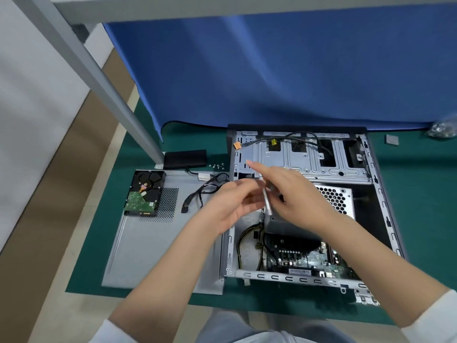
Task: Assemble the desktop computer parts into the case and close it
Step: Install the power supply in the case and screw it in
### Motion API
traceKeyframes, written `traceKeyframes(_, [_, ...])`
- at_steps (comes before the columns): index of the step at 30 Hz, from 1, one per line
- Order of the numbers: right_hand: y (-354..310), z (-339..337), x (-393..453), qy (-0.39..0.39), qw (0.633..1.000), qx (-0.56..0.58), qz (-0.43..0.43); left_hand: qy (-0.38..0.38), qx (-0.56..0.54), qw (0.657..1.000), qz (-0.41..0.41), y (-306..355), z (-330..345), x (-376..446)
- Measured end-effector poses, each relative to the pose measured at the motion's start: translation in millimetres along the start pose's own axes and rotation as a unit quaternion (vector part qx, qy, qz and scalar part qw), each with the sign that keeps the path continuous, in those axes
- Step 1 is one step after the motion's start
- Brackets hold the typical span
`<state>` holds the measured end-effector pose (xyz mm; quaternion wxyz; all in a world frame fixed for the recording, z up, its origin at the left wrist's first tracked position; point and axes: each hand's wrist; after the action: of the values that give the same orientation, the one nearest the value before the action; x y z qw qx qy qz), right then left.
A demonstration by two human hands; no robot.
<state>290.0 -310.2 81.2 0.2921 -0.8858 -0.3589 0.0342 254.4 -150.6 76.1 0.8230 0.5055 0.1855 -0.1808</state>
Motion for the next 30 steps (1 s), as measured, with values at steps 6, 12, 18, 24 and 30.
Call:
traceKeyframes(6, [13,-8,-1,0.038,0.997,-0.062,-0.03,0.018,0.085,0.996,0.011,2,6,9])
traceKeyframes(12, [19,0,11,0.088,0.985,0.055,0.141,0.094,0.157,0.98,0.082,21,-13,28])
traceKeyframes(18, [34,23,26,-0.006,0.969,-0.079,0.233,0.298,0.355,0.878,0.12,22,-95,77])
traceKeyframes(24, [38,29,24,0.021,0.969,-0.1,0.223,0.191,0.618,0.757,0.091,7,-136,136])
traceKeyframes(30, [35,26,27,0.016,0.966,-0.119,0.23,0.105,0.744,0.657,0.053,0,-143,190])
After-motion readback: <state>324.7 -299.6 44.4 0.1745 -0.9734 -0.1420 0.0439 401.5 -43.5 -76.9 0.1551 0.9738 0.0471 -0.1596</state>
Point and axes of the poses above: each hand's wrist, its own x-axis towards the middle knuckle, its own z-axis out of the palm, y = z × x, and after that the axes turned 6 degrees about z, right-handed
